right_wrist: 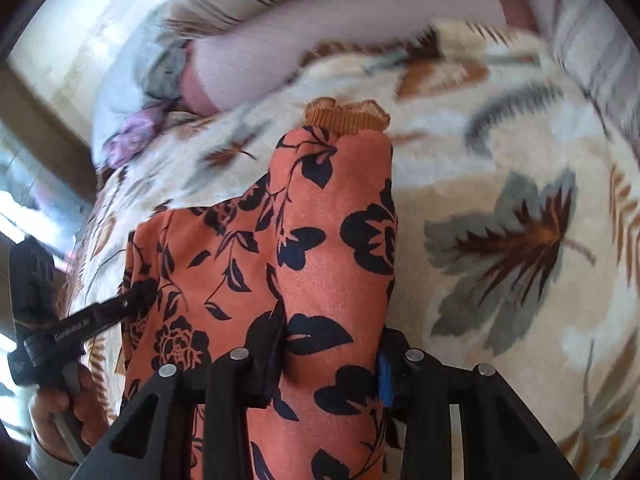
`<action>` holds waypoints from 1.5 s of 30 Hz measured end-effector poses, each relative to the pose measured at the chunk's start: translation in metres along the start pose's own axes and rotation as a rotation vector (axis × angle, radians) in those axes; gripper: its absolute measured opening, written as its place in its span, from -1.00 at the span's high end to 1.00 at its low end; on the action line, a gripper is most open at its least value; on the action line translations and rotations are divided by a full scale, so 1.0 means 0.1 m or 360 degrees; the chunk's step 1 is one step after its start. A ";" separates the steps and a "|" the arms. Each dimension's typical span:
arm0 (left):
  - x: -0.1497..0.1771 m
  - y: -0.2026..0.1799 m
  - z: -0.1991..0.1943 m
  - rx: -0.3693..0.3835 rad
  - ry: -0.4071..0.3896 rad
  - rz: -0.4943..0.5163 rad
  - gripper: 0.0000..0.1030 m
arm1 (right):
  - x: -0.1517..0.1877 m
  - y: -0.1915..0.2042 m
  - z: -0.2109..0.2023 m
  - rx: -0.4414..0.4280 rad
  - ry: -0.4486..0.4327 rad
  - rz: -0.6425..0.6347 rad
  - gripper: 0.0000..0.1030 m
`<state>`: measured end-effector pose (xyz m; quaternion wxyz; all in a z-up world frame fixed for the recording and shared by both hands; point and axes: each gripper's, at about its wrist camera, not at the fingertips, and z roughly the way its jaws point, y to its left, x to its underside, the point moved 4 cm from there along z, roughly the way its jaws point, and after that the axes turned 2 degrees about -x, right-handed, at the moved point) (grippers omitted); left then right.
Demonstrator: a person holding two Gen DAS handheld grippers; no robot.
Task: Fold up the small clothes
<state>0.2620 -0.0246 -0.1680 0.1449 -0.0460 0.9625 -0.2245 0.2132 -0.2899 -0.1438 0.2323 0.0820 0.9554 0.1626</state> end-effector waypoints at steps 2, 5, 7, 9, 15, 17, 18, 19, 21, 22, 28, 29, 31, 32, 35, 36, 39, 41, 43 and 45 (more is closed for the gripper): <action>0.02 0.00 -0.17 0.0030 -0.0036 -0.0019 0.07 | 0.00 -0.13 -0.03 -0.0097 -0.0004 0.0171 -0.21; 0.18 -0.04 -0.55 0.0064 -0.0164 0.0142 -0.44 | 0.06 -0.11 -0.34 -0.0176 -0.0099 0.0117 -0.60; 0.36 0.02 -0.69 0.0050 -0.0220 0.0175 -0.71 | 0.18 -0.14 -0.49 -0.0231 -0.0151 0.0134 -0.67; 0.55 0.07 -0.61 0.0047 -0.0180 0.0177 -0.71 | 0.35 -0.15 -0.41 -0.0273 -0.0103 0.0188 -0.77; 0.70 -0.04 -0.44 0.0069 0.0023 0.0195 0.37 | 0.53 0.32 -0.27 -0.0079 0.0026 -0.0100 0.12; 0.72 -0.17 -0.67 0.0076 -0.0076 0.0243 0.39 | 0.44 0.39 -0.56 -0.0097 -0.0051 -0.0143 0.16; 0.76 -0.23 -0.77 0.0106 -0.0095 0.0254 0.39 | 0.41 0.42 -0.70 -0.0084 -0.0089 -0.0168 0.16; 0.82 -0.28 -0.82 0.0136 -0.0095 0.0247 0.37 | 0.41 0.41 -0.79 -0.0065 -0.0118 -0.0181 0.16; 0.93 -0.28 -0.77 0.0145 -0.0067 0.0215 0.21 | 0.44 0.28 -0.84 -0.0062 -0.0098 -0.0145 0.12; 0.97 -0.24 -0.66 0.0091 -0.0052 0.0209 0.02 | 0.50 0.16 -0.75 -0.0062 -0.0030 -0.0078 0.06; 1.13 -0.15 -0.72 -0.0150 -0.0106 0.0138 -0.31 | 0.92 -0.30 -0.60 -0.0020 0.0064 0.0152 -0.43; 1.14 -0.20 -0.82 -0.0220 -0.0172 0.0197 -0.36 | 0.93 -0.26 -0.70 0.0016 0.0005 0.0124 -0.43; 1.17 -0.29 -0.98 -0.0326 -0.0291 0.0284 -0.51 | 0.92 -0.11 -0.92 -0.0027 -0.0143 0.0085 -0.44; 1.19 -0.34 -1.06 -0.0362 -0.0342 0.0316 -0.53 | 0.93 0.01 -1.01 -0.0082 -0.0188 0.0054 -0.45; 1.27 -0.32 -1.21 -0.0419 -0.0408 0.0371 -0.53 | 1.00 0.28 -1.17 -0.0243 -0.0284 -0.0063 -0.60; 1.29 -0.33 -1.25 -0.0437 -0.0425 0.0380 -0.53 | 1.04 0.34 -1.17 -0.0278 -0.0298 -0.0099 -0.74; 1.36 -0.32 -1.37 -0.0473 -0.0481 0.0393 -0.53 | 1.16 0.19 -0.75 -0.0064 -0.0133 -0.0081 -0.77; 1.40 -0.33 -1.46 -0.0493 -0.0491 0.0414 -0.53 | 1.23 -0.01 -0.58 0.0017 -0.0018 0.0104 -0.78; 1.44 -0.34 -1.54 -0.0527 -0.0545 0.0434 -0.54 | 1.23 -0.02 -0.75 -0.0094 -0.0136 0.0166 -0.78; 1.47 -0.32 -1.62 -0.0562 -0.0585 0.0418 -0.61 | 1.21 0.06 -0.93 -0.0114 -0.0214 0.0119 -0.78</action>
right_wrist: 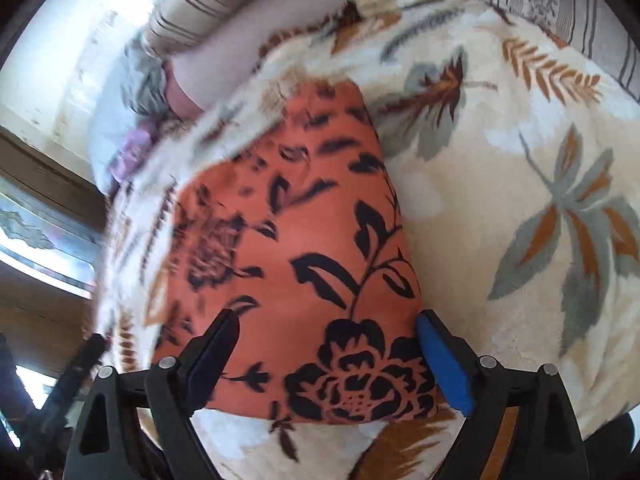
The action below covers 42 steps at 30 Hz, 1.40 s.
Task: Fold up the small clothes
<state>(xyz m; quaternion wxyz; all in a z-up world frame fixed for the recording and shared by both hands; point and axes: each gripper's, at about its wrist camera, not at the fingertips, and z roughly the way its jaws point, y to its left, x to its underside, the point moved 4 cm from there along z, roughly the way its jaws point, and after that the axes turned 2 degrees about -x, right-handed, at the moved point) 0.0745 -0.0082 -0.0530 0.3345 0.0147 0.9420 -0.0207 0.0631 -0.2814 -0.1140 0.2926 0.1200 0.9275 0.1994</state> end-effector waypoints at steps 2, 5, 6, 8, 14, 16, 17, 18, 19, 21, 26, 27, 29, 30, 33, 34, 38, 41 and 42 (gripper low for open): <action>0.00 0.01 -0.02 0.0014 0.0001 -0.0023 -0.62 | -0.02 0.13 -0.16 -0.0005 -0.0095 -0.0083 -0.78; 0.00 -0.03 -0.04 0.0030 0.0004 -0.0037 -0.62 | 0.01 0.23 -0.11 -0.0049 -0.0082 -0.0190 -0.78; 0.01 -0.05 -0.05 0.0033 0.0001 -0.0032 -0.62 | 0.04 0.21 0.02 -0.0066 -0.0023 -0.0198 -0.78; 0.02 -0.09 -0.08 0.0031 -0.0004 -0.0006 -0.62 | 0.12 -0.01 0.30 0.0055 0.0124 -0.0154 -0.78; -0.03 -0.06 -0.32 -0.0090 -0.0181 0.0090 -0.63 | 0.20 -0.01 -0.07 0.0064 -0.0038 -0.0047 -0.80; -0.09 -0.06 -0.42 -0.0110 -0.0262 0.0068 -0.66 | 0.21 0.18 -0.33 0.0082 -0.0185 -0.0175 -0.80; -0.11 -0.07 -0.48 -0.0112 -0.0305 0.0056 -0.69 | 0.23 0.29 -0.45 0.0102 -0.0251 -0.0251 -0.80; -0.14 -0.08 -0.53 -0.0105 -0.0339 0.0046 -0.72 | 0.27 0.42 -0.58 0.0135 -0.0322 -0.0355 -0.80; -0.16 -0.10 -0.59 -0.0095 -0.0365 0.0036 -0.78 | 0.30 0.54 -0.66 0.0177 -0.0384 -0.0450 -0.80; -0.20 -0.14 -0.69 -0.0067 -0.0406 0.0033 -0.84 | 0.40 0.79 -0.84 0.0289 -0.0528 -0.0693 -0.85; -0.23 -0.26 -0.79 0.0090 -0.0372 0.0047 -0.96 | 0.58 0.99 -0.87 0.0437 -0.0549 -0.0940 -0.99; -0.21 -0.26 -0.77 0.0116 -0.0358 0.0040 -0.96 | 0.61 0.98 -0.83 0.0434 -0.0522 -0.0938 -0.99; -0.18 -0.25 -0.71 0.0152 -0.0310 0.0015 -0.96 | 0.65 0.95 -0.78 0.0434 -0.0487 -0.0915 -0.99; -0.16 -0.24 -0.67 0.0155 -0.0283 -0.0003 -0.96 | 0.65 0.93 -0.77 0.0432 -0.0465 -0.0895 -0.99; -0.10 -0.20 -0.55 0.0142 -0.0211 -0.0039 -0.96 | 0.66 0.85 -0.72 0.0431 -0.0416 -0.0825 -0.99; -0.09 -0.20 -0.52 0.0132 -0.0196 -0.0043 -0.96 | 0.65 0.84 -0.72 0.0434 -0.0413 -0.0806 -0.99; -0.08 -0.26 -0.48 0.0086 -0.0176 0.0001 -0.96 | 0.59 0.83 -0.75 0.0445 -0.0411 -0.0787 -0.99; -0.09 -0.32 -0.47 0.0079 -0.0181 0.0038 -0.96 | 0.58 0.86 -0.74 0.0445 -0.0397 -0.0796 -0.99; -0.09 -0.34 -0.47 0.0068 -0.0184 0.0052 -0.96 | 0.58 0.86 -0.74 0.0445 -0.0395 -0.0800 -0.99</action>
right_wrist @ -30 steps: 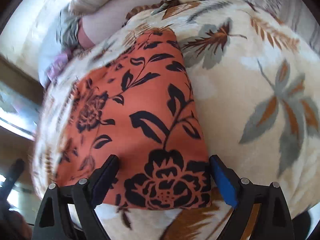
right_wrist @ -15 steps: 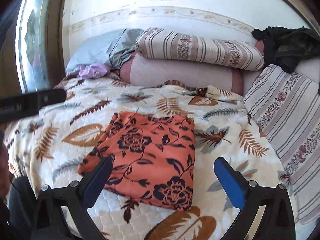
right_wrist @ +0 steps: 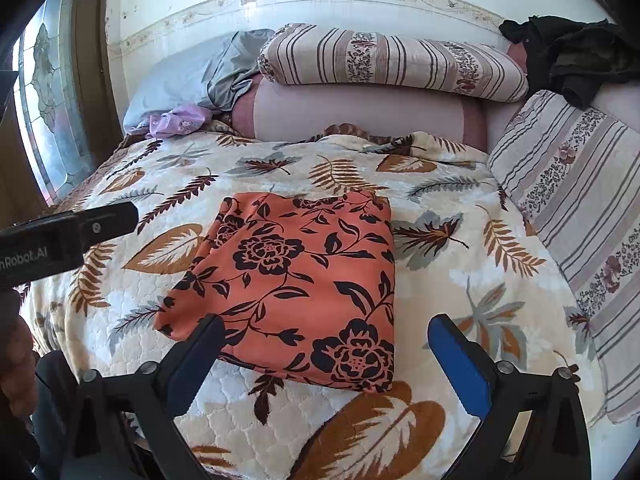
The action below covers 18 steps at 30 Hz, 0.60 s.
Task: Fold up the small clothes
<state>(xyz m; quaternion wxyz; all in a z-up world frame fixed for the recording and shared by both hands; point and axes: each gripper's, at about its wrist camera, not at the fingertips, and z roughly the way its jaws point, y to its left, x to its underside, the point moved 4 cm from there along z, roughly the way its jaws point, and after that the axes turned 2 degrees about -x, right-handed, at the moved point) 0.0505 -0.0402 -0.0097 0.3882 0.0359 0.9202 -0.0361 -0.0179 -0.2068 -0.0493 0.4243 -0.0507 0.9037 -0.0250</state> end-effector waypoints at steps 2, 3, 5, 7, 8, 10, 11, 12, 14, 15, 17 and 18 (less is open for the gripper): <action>0.01 -0.03 0.00 -0.0019 -0.0004 0.0027 -0.96 | -0.01 0.01 -0.01 0.0001 -0.0005 -0.0006 -0.99; 0.01 -0.04 0.01 -0.0025 -0.0003 0.0036 -0.96 | -0.02 0.01 -0.03 0.0005 -0.0009 -0.0007 -0.99; 0.02 -0.06 0.02 -0.0030 -0.0002 0.0052 -0.96 | -0.05 0.00 -0.05 0.0014 -0.0018 -0.0001 -0.99; 0.03 -0.08 0.02 -0.0033 0.0001 0.0069 -0.96 | -0.10 -0.04 -0.05 0.0029 -0.0026 0.0017 -0.99; 0.03 -0.08 0.02 -0.0035 -0.0003 0.0076 -0.96 | -0.12 -0.06 -0.05 0.0038 -0.0026 0.0032 -0.99; 0.02 -0.10 0.02 -0.0046 -0.0015 0.0087 -0.96 | -0.17 -0.10 -0.04 0.0051 -0.0025 0.0062 -0.99; 0.02 -0.11 0.01 -0.0048 -0.0022 0.0093 -0.96 | -0.19 -0.13 -0.03 0.0063 -0.0026 0.0080 -0.99; 0.02 -0.12 0.00 -0.0050 -0.0029 0.0098 -0.96 | -0.20 -0.14 -0.02 0.0068 -0.0026 0.0092 -0.99; 0.01 -0.12 0.00 -0.0068 -0.0041 0.0099 -0.96 | -0.23 -0.15 0.00 0.0070 -0.0022 0.0105 -0.99; 0.00 -0.11 0.00 -0.0076 -0.0047 0.0093 -0.96 | -0.24 -0.15 0.01 0.0070 -0.0018 0.0106 -0.99; -0.01 -0.10 0.00 -0.0062 -0.0052 0.0077 -0.96 | -0.25 -0.13 0.03 0.0067 -0.0014 0.0102 -0.99; -0.01 -0.10 0.01 -0.0059 -0.0047 0.0080 -0.96 | -0.25 -0.12 0.04 0.0067 -0.0009 0.0093 -0.99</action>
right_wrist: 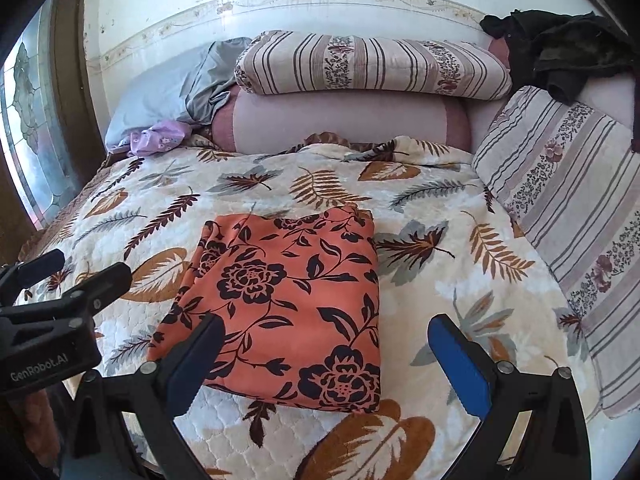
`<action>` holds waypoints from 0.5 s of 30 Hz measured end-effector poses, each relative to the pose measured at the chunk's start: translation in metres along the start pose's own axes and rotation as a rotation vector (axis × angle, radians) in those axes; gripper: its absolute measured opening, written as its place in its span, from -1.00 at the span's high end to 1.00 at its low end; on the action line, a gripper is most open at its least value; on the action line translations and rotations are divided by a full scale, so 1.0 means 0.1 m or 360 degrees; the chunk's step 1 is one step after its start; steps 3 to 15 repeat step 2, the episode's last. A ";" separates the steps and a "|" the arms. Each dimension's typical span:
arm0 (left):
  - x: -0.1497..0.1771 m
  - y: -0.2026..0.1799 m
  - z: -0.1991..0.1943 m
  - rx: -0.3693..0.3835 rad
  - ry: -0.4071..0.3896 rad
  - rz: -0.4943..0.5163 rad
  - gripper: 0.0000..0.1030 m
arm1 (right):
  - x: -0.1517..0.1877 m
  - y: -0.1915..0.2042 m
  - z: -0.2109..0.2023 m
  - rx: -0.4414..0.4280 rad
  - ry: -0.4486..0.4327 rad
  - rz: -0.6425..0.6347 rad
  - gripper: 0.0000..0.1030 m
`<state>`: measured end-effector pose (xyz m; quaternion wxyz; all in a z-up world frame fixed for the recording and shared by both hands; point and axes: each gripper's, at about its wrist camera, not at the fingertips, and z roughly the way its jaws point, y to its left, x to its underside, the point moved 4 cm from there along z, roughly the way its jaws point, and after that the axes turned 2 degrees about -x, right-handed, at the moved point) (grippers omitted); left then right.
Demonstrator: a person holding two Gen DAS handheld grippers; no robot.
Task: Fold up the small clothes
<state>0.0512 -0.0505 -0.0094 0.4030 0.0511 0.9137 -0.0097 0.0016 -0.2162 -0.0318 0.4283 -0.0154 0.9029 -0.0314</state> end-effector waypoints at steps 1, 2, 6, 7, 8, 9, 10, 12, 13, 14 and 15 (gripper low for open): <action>0.00 -0.01 0.01 0.0001 0.0005 0.0009 -0.96 | 0.00 0.01 0.01 0.0002 0.0002 -0.0005 -0.99; 0.00 -0.02 0.02 0.0003 0.0010 0.0019 -0.96 | 0.01 0.02 0.01 0.0001 0.0004 -0.0007 -0.99; 0.00 -0.02 0.02 0.0003 0.0010 0.0019 -0.96 | 0.01 0.02 0.01 0.0001 0.0004 -0.0007 -0.99; 0.00 -0.02 0.02 0.0003 0.0010 0.0019 -0.96 | 0.01 0.02 0.01 0.0001 0.0004 -0.0007 -0.99; 0.00 -0.02 0.02 0.0003 0.0010 0.0019 -0.96 | 0.01 0.02 0.01 0.0001 0.0004 -0.0007 -0.99; 0.00 -0.02 0.02 0.0003 0.0010 0.0019 -0.96 | 0.01 0.02 0.01 0.0001 0.0004 -0.0007 -0.99; 0.00 -0.02 0.02 0.0003 0.0010 0.0019 -0.96 | 0.01 0.02 0.01 0.0001 0.0004 -0.0007 -0.99; 0.00 -0.02 0.02 0.0003 0.0010 0.0019 -0.96 | 0.01 0.02 0.01 0.0001 0.0004 -0.0007 -0.99; 0.00 -0.02 0.02 0.0003 0.0010 0.0019 -0.96 | 0.01 0.02 0.01 0.0001 0.0004 -0.0007 -0.99; 0.00 -0.02 0.02 0.0003 0.0010 0.0019 -0.96 | 0.01 0.02 0.01 0.0001 0.0004 -0.0007 -0.99; 0.00 -0.02 0.02 0.0003 0.0010 0.0019 -0.96 | 0.01 0.02 0.01 0.0001 0.0004 -0.0007 -0.99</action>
